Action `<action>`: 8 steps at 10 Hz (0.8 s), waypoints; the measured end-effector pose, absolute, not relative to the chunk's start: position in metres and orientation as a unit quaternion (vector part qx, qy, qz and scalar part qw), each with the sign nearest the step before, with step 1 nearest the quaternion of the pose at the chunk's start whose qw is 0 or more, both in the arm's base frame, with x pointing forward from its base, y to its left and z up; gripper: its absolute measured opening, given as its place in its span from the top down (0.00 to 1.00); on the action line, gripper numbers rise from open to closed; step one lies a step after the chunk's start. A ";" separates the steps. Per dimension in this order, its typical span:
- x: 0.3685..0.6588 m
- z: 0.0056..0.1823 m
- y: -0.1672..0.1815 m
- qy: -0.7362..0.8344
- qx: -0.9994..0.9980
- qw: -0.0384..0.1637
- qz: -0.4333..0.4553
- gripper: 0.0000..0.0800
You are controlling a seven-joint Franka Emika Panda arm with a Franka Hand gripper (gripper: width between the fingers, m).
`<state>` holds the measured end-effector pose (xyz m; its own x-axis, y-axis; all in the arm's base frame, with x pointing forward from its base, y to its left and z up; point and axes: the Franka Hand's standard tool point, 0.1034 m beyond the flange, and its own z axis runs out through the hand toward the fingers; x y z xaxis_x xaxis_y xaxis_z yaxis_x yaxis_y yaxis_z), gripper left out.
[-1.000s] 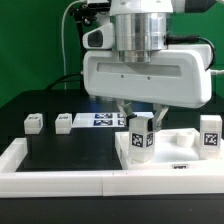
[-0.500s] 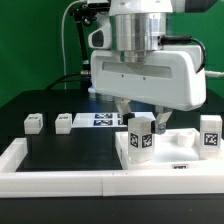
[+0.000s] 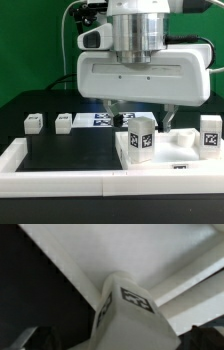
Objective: Assemble square table
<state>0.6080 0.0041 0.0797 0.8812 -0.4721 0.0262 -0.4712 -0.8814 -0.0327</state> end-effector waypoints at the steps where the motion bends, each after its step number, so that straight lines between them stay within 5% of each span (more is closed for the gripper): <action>1: 0.608 0.080 0.005 0.226 -0.974 0.013 -0.017 0.19; 8: 0.608 0.080 0.005 -0.023 -1.000 0.005 -0.019 0.19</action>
Offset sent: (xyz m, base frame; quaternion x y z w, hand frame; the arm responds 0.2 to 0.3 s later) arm -0.0003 0.0061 -0.0006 0.0057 0.0032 -0.1473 0.9891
